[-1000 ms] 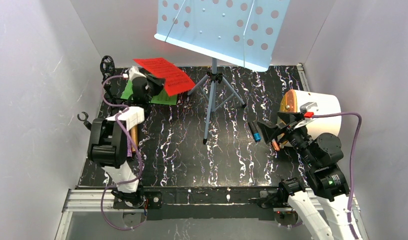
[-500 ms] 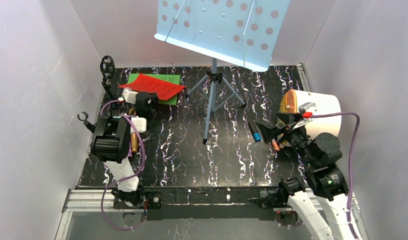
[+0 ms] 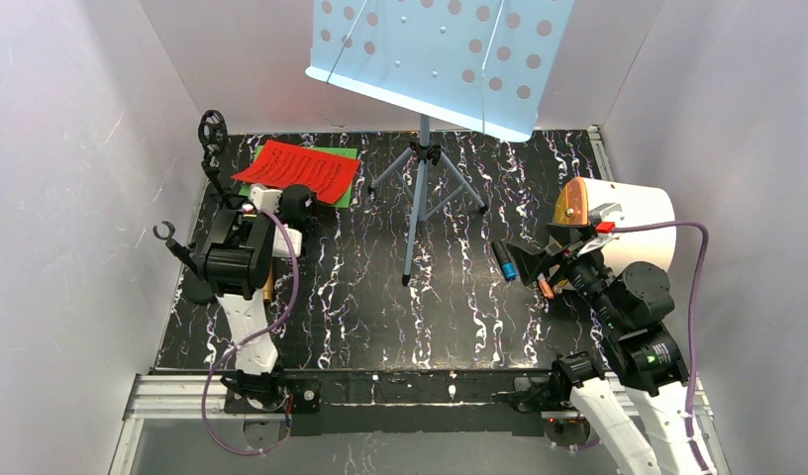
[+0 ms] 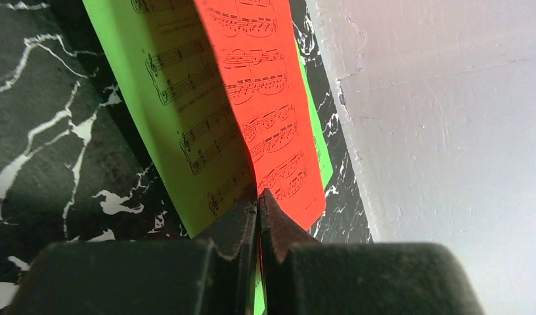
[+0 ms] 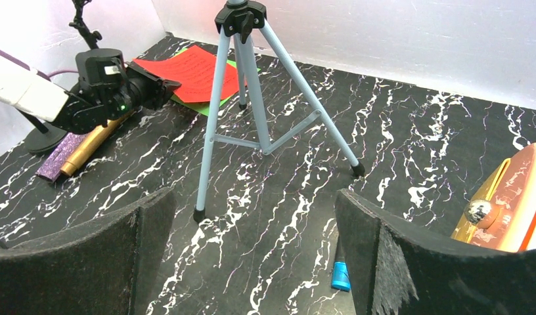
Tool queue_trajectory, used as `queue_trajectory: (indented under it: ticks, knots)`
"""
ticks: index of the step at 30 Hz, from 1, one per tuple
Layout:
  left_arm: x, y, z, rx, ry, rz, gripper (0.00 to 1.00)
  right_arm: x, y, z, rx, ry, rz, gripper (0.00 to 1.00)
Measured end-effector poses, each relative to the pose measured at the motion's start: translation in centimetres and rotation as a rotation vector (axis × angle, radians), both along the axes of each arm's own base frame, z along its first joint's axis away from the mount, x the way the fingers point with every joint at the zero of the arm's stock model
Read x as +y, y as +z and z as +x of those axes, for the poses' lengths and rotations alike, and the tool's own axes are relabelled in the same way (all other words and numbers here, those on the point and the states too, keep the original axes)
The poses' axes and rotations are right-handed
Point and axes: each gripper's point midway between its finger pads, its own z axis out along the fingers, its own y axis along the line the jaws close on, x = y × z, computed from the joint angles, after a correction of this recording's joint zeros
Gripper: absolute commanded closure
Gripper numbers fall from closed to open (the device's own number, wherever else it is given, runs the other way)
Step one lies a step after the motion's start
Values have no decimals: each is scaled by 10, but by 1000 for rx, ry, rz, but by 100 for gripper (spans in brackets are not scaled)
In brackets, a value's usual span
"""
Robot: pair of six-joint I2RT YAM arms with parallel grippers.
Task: Pack up the instrument practice props
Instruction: Place the sheet music at the corner of the board.
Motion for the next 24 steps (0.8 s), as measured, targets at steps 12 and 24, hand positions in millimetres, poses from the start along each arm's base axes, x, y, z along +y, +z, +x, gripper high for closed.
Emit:
queue_trajectory:
  ticks: [12, 24]
  knots:
    - [-6, -7, 16, -36, 92, -18, 100, 2, -6, 5, 25, 3, -9, 1]
    - [-13, -1, 24, -69, 150, 4, 79, 3, -6, 5, 28, 3, -10, 1]
